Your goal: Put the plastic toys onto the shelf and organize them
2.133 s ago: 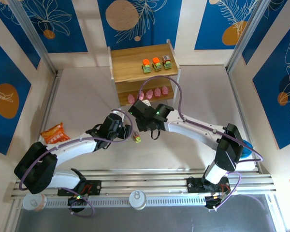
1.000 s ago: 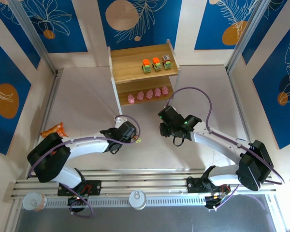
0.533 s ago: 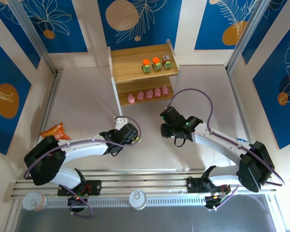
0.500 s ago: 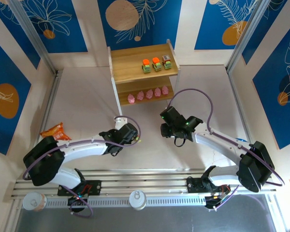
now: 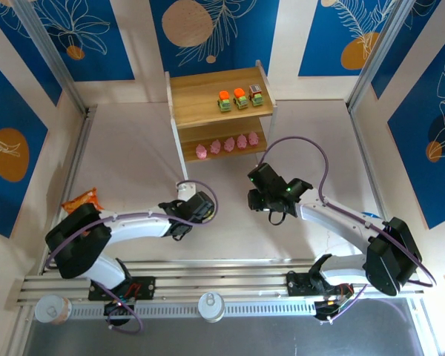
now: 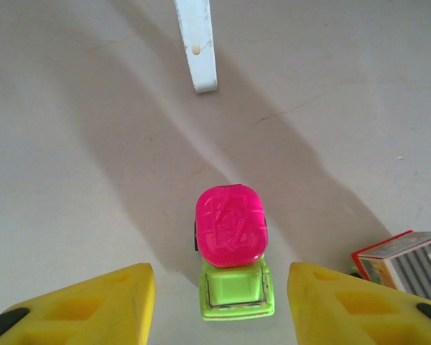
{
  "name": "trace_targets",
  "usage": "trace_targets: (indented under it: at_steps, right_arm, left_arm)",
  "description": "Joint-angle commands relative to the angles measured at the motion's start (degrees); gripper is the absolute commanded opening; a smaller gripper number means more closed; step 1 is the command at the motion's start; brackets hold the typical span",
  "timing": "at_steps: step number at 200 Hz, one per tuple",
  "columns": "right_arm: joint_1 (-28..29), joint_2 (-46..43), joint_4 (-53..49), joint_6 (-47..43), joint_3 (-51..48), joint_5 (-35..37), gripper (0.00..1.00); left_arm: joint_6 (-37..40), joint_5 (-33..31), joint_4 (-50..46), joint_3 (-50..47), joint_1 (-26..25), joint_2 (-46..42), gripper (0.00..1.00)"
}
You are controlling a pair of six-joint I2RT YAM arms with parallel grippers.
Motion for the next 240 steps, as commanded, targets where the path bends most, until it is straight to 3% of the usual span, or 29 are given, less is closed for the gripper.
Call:
trace_targets:
  at_steps: [1, 113, 240]
  right_arm:
    - [-0.58, -1.71, 0.64, -0.80, -1.10, -1.51, 0.36]
    - [-2.09, -2.96, 0.95, -1.45, -2.51, -2.49, 0.36]
    - [-4.30, -3.15, 3.68, -2.25, -4.73, -3.55, 0.33]
  left_arm:
    - [-2.56, -2.14, -1.06, 1.23, -0.56, 1.91, 0.52]
    - [-4.19, -0.79, 1.97, 1.76, -0.57, 6.75, 0.50]
    - [-0.91, 0.43, 3.80, 2.23, -0.56, 6.84, 0.30]
